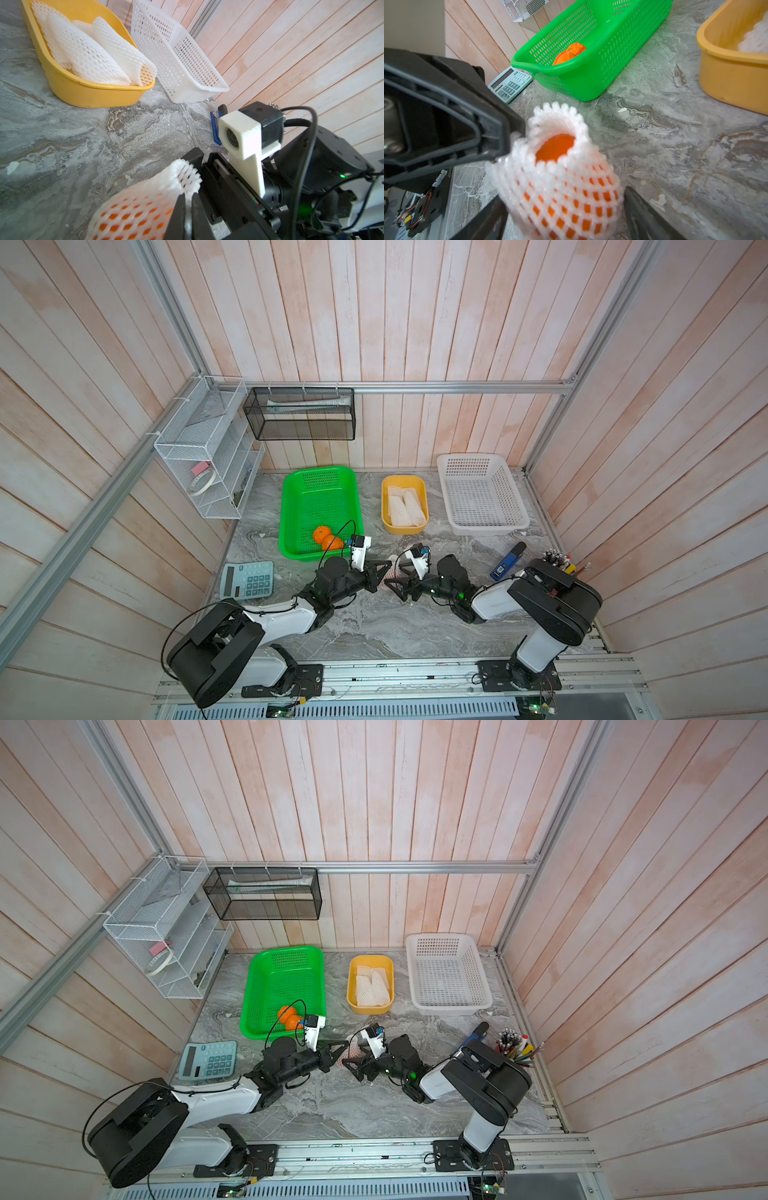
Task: Remove foam nets from oranges
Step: Remove the foam net from the orange.
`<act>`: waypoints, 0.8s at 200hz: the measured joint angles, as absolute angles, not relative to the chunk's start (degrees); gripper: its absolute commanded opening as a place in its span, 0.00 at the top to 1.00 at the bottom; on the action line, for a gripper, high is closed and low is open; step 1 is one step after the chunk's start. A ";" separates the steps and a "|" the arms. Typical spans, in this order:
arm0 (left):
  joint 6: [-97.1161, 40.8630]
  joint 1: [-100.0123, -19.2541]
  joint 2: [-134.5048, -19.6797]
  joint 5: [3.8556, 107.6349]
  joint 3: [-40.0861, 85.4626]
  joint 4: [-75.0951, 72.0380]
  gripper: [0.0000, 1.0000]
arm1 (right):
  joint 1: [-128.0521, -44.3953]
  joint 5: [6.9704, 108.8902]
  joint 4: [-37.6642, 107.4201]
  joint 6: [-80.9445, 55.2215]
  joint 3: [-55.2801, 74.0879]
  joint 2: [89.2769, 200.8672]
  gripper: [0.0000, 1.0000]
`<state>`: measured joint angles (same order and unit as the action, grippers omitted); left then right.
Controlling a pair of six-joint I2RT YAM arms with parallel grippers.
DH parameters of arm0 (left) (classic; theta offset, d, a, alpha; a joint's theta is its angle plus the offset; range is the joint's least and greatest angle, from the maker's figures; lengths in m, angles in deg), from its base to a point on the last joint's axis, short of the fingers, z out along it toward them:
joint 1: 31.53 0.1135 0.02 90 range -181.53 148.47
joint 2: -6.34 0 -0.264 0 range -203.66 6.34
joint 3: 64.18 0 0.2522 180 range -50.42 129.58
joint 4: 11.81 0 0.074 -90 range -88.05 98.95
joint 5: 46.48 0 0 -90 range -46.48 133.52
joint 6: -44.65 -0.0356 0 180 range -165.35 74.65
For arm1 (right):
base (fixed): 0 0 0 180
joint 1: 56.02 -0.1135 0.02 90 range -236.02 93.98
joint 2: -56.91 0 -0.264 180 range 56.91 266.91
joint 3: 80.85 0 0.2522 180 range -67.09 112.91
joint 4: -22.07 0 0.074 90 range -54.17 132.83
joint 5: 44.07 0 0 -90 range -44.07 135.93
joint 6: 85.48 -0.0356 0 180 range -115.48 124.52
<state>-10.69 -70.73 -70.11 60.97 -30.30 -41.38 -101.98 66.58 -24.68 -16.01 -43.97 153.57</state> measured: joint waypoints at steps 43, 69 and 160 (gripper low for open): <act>-10.67 -70.91 -70.85 60.36 -30.34 -41.40 0.90 | -102.00 66.40 -24.68 -15.05 -43.97 153.55 0.17; -10.65 -70.98 -71.70 59.90 -30.34 -41.36 0.90 | -102.00 66.36 -24.64 -14.68 -43.97 153.44 0.17; -10.65 -71.00 -72.36 59.40 -30.34 -40.92 0.91 | -102.11 66.44 -24.11 -13.13 -42.66 152.76 0.24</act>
